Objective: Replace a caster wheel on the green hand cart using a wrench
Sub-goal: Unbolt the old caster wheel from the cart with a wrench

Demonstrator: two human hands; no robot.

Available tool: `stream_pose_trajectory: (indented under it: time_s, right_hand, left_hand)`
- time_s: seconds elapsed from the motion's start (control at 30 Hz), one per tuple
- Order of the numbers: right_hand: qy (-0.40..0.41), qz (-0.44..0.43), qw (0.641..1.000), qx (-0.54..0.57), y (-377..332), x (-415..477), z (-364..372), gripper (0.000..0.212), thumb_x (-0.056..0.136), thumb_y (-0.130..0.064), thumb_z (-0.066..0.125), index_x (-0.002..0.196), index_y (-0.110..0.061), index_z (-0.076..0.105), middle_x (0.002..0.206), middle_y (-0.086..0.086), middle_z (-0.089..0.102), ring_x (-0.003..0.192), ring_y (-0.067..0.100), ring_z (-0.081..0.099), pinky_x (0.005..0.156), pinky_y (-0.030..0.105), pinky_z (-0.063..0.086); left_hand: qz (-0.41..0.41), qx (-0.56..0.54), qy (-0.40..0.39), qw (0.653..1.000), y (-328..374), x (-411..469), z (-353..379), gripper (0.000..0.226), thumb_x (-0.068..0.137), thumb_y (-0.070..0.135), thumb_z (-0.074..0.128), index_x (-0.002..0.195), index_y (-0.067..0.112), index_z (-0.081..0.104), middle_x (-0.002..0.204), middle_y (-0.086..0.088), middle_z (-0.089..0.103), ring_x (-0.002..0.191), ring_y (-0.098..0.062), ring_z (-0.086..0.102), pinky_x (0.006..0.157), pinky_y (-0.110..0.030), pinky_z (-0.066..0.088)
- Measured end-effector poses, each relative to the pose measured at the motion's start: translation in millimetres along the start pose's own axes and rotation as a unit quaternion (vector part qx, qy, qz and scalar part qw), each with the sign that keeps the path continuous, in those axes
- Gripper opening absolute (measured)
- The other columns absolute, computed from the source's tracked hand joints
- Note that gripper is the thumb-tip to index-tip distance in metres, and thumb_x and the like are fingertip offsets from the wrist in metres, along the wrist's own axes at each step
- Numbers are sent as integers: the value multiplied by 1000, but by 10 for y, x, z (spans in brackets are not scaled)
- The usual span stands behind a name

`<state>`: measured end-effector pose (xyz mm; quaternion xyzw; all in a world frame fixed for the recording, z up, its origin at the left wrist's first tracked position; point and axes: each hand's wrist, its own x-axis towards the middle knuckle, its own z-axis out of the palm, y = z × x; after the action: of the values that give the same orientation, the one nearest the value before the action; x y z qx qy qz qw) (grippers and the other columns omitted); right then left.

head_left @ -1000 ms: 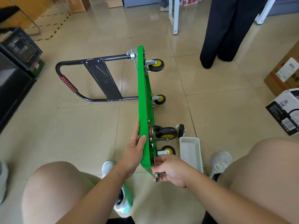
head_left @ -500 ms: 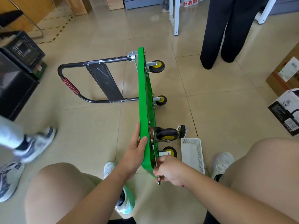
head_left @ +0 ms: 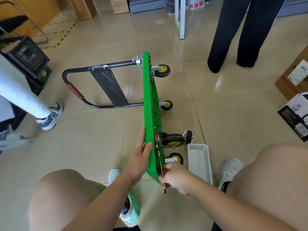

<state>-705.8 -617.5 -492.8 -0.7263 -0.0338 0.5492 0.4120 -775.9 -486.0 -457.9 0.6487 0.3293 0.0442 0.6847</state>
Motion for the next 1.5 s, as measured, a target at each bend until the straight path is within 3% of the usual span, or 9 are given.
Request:
stream_pose_trajectory:
  time_s: [0.13,0.2,0.3,0.43,0.63,0.83,1.03,1.23,1.5]
  right_hand:
    - [7,-8,1000,-18,28,23,-8,25,90,-1,70,106,-21,71,95,4,73,86,18,72,82,38,63]
    - [8,-14,999,-29,36,30,-2,28,90,-2,69,88,-29,67,92,3,73,85,19,73,85,40,62]
    - [16,-26,999,-42,64,39,21,32,89,-3,71,80,-33,65,89,-2,73,84,18,73,86,39,62]
    - [26,-43,997,-63,97,39,20,30,88,-8,72,85,-36,64,89,-7,74,84,15,73,86,36,62]
    - [22,-59,995,-81,149,67,29,31,87,-5,67,108,-27,74,93,-5,75,88,19,72,84,37,62]
    - [32,-69,993,-85,205,119,41,36,87,-2,65,114,-25,73,95,-5,74,90,20,71,86,39,62]
    - [42,-83,992,-86,230,139,47,35,88,-2,64,115,-23,71,93,-4,73,79,18,69,70,29,61]
    - [58,-131,984,-110,313,145,22,35,88,-4,66,117,-23,68,97,-14,70,91,4,65,81,18,51]
    - [28,-125,985,-113,366,208,-102,29,88,-10,70,110,-29,68,97,-9,71,92,9,66,83,24,55]
  left_hand:
    - [-7,1,1,1000,21,-6,21,61,113,30,40,158,61,14,141,31,54,123,-10,66,108,-41,54]
    - [-12,-3,6,1000,24,-6,17,60,113,30,41,158,62,15,141,31,54,126,-12,64,111,-45,52]
    - [-16,-6,8,1000,20,-6,7,60,113,31,41,157,62,16,139,31,57,126,-13,65,111,-46,51]
    - [-17,-8,8,1000,6,6,17,60,113,31,42,157,63,16,126,39,63,119,-9,69,106,-43,55]
    - [-14,-9,6,1000,-22,30,15,60,113,31,41,159,60,15,128,38,64,120,-8,68,107,-43,55]
    - [-9,-7,5,1000,-52,55,-1,59,113,32,41,155,65,16,126,38,65,119,-10,69,106,-45,55]
    - [-6,-9,6,1000,-58,50,3,58,113,34,42,153,68,17,133,35,60,120,-10,68,106,-43,55]
    - [6,-15,4,1000,-26,32,55,61,113,28,42,159,58,15,145,27,56,128,-9,64,113,-43,49]
    - [19,-9,1,1000,-42,40,47,62,113,27,43,159,57,15,149,21,56,126,-9,65,111,-41,51]
